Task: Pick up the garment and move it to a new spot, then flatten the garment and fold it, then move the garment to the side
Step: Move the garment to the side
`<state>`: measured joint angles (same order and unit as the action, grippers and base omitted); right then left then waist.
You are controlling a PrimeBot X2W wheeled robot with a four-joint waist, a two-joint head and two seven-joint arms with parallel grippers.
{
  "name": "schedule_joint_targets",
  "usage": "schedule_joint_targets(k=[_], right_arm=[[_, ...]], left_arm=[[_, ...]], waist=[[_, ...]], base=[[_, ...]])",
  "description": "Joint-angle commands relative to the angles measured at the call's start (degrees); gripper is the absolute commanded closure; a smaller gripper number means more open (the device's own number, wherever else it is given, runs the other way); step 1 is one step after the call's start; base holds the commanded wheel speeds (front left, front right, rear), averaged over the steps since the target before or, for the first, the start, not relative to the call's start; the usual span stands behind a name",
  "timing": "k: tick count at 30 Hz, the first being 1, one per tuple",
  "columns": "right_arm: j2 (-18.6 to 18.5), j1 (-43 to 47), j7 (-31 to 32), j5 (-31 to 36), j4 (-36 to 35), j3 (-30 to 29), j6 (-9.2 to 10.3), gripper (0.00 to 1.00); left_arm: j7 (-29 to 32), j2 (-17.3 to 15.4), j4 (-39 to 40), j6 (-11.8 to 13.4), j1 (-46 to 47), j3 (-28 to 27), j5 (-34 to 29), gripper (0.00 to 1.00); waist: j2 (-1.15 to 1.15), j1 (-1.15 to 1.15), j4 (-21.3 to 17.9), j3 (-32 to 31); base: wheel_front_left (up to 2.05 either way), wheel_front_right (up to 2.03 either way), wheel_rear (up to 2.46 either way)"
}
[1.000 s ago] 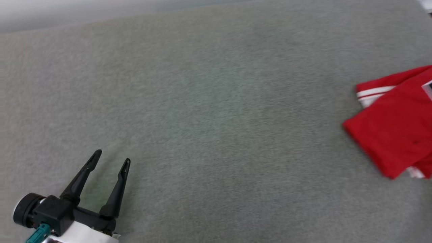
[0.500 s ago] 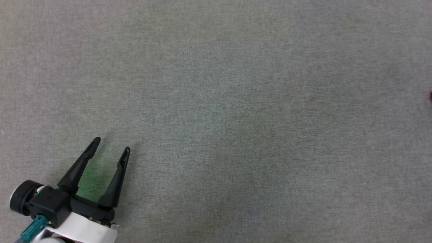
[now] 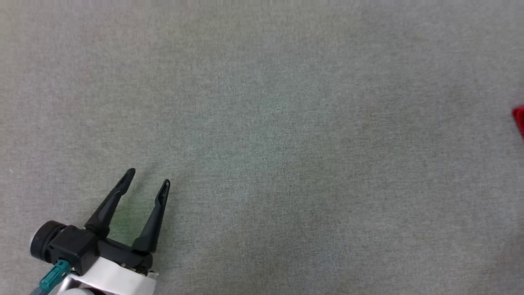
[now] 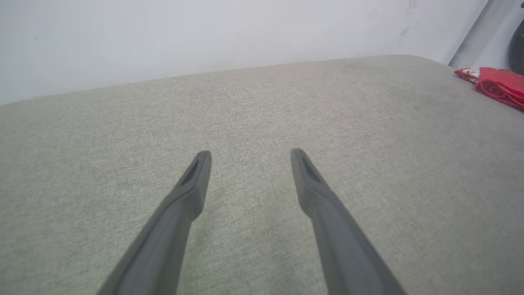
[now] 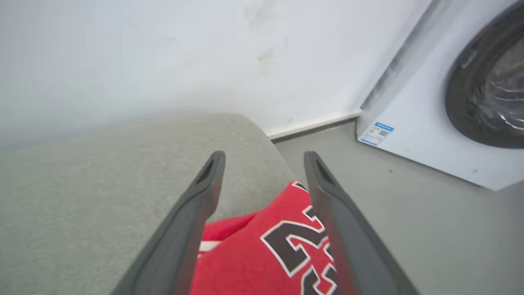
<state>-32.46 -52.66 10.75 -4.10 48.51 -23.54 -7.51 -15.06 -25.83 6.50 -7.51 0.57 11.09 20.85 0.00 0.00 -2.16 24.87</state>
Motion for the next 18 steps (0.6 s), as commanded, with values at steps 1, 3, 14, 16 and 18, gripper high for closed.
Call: schedule_joint_targets(k=[1,3,14,16,18], right_arm=[[1.0,1.6,-1.9,-3.4,-3.0,4.0,0.05,0.00],[0.2,5.2,-3.9,-9.0,-8.3,9.9,0.06,0.00],[-2.7,41.2,-23.0,-20.5,-42.7,22.3,0.05,0.00],[1.0,46.3,-24.5,-21.1,-45.5,19.6,0.06,0.00],[3.6,51.6,-25.4,-19.8,-48.4,19.0,0.05,0.00]], left_arm=[[-0.1,0.9,-0.2,0.0,0.6,0.2,0.6,0.00],[-0.1,1.8,-0.5,0.0,0.5,0.4,1.1,0.00],[-0.1,8.0,-2.5,0.0,-3.9,0.6,7.9,0.00],[-0.1,9.3,-2.3,0.0,-4.5,-0.7,6.7,0.00],[-0.1,10.8,-3.3,0.0,-5.9,-1.8,5.6,0.00]], waist=[[0.00,0.00,-0.5,-2.5],[0.00,0.00,-0.5,-4.4],[0.00,0.00,2.2,-16.3],[0.00,0.00,3.0,-18.0],[0.00,0.00,4.0,-19.5]], base=[[0.00,0.00,0.00],[0.00,0.00,0.00],[0.00,0.00,0.00],[0.00,0.00,0.00],[0.00,0.00,0.00]])
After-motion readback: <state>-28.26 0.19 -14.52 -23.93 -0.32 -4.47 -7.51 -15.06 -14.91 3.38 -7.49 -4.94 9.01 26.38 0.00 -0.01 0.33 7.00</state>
